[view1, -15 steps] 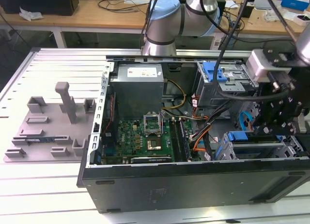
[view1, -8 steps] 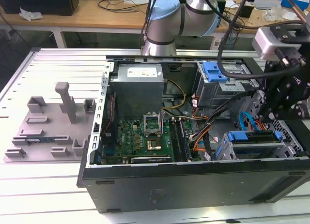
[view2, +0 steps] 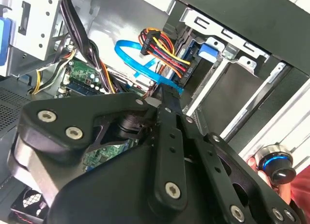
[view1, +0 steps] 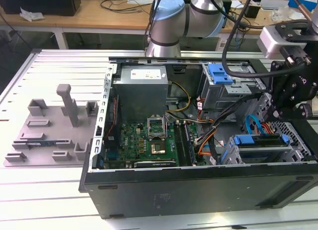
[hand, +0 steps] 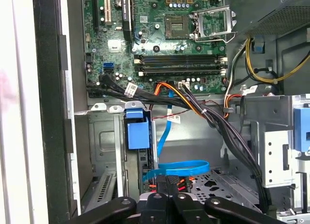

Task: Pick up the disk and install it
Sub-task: 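Insert the second disk wire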

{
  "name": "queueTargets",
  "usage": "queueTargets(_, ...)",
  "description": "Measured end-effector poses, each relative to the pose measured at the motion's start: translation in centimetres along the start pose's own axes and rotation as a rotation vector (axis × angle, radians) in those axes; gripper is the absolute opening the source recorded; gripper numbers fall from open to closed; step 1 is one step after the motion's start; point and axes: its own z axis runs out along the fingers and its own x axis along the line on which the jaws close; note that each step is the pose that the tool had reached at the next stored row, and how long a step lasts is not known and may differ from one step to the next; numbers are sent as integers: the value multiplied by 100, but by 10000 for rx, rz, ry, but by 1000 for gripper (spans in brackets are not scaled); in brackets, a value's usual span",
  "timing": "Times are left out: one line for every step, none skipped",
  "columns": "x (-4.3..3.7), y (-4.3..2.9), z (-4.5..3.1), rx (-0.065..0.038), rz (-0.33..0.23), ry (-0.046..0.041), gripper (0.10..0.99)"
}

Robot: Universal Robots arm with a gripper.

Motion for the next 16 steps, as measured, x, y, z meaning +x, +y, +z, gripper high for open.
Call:
queueTargets(-2, 0, 0, 0, 0, -1, 106)
queueTargets(-4, 0, 0, -1, 0, 1, 106)
queueTargets(-8, 0, 1, 0, 0, 0, 106)
queueTargets(-11, 1, 1, 0, 0, 0, 106)
queueTargets(-13, 1, 1, 0, -1, 2, 106)
queueTargets(-17, 1, 2, -1, -1, 1, 106)
queueTargets(-24, 1, 2, -1, 0, 2, 106)
queueTargets(-29, 2, 2, 0, 0, 3, 106)
queueTargets(-32, 2, 3, -1, 0, 2, 106)
queueTargets(-37, 2, 3, 0, 0, 3, 106)
queueTargets(-40, 2, 4, 0, 0, 3, 106)
queueTargets(-43, 2, 4, 0, 0, 3, 106)
queueTargets(-45, 2, 4, -1, -1, 4, 106)
queueTargets(-48, 3, 4, 0, 0, 4, 106)
queueTargets(-52, 3, 4, 0, 0, 4, 106)
queueTargets(-55, 3, 4, -1, 0, 6, 106)
